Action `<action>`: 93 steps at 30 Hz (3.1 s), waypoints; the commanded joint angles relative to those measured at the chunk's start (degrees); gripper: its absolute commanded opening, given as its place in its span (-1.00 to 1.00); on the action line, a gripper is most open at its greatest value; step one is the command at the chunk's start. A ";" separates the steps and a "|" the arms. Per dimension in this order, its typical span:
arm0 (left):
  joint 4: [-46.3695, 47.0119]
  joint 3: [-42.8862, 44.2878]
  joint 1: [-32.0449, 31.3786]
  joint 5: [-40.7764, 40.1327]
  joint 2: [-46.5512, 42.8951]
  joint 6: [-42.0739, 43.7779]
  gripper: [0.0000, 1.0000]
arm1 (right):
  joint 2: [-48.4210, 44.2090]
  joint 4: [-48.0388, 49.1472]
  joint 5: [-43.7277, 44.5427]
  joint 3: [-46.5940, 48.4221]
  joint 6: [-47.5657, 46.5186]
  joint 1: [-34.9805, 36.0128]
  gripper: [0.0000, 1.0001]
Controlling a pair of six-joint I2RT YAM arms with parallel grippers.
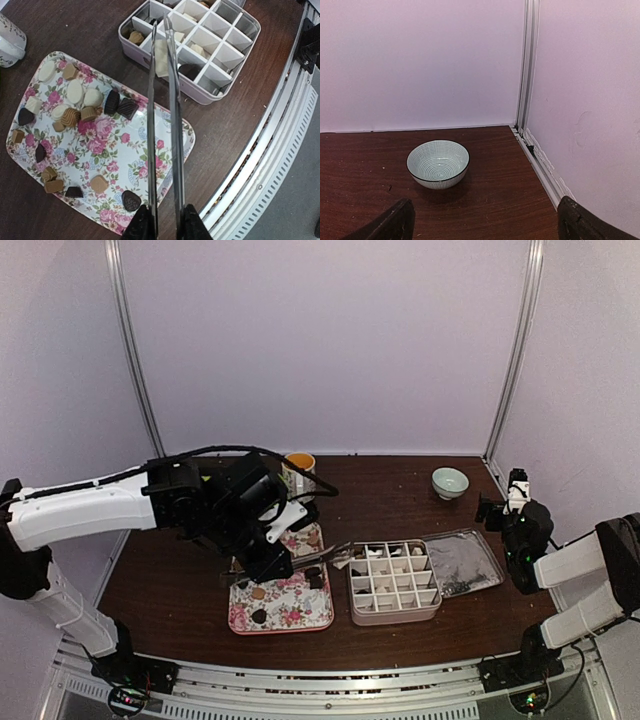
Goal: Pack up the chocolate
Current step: Place the fake chocolate in the empty pocket of the box, then pick up the fake chocolate from the plate.
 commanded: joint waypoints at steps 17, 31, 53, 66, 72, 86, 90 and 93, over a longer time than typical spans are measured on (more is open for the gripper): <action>19.17 7.32 -7.56 1.44 13.14 -4.80 -0.58 | 0.14 0.01 0.10 0.81 0.03 -0.34 1.00; 24.94 4.81 -8.06 1.79 17.66 -4.20 -0.58 | 0.14 0.00 0.12 0.81 0.03 -0.32 1.00; 24.99 2.81 -8.06 -0.16 18.61 -6.02 -0.26 | 0.10 -0.01 0.10 0.79 0.03 -0.34 1.00; 13.66 -0.74 -8.22 -7.80 6.73 -10.12 -0.31 | 0.09 -0.01 0.07 0.74 0.03 -0.30 1.00; 3.08 -1.71 -7.53 -13.83 1.45 -17.10 -0.28 | 0.11 -0.02 0.08 0.75 -0.01 -0.36 1.00; -2.35 -6.91 -3.93 -14.65 -1.19 -30.02 -0.33 | 0.16 -0.01 0.04 0.81 0.01 -0.32 1.00; -2.32 -7.73 -3.54 -14.87 -0.99 -30.98 -0.33 | 0.09 0.00 0.10 0.81 0.03 -0.37 1.00; -1.72 -8.63 -2.93 -14.86 -0.92 -31.22 -0.34 | 0.09 -0.01 0.10 0.82 0.03 -0.33 1.00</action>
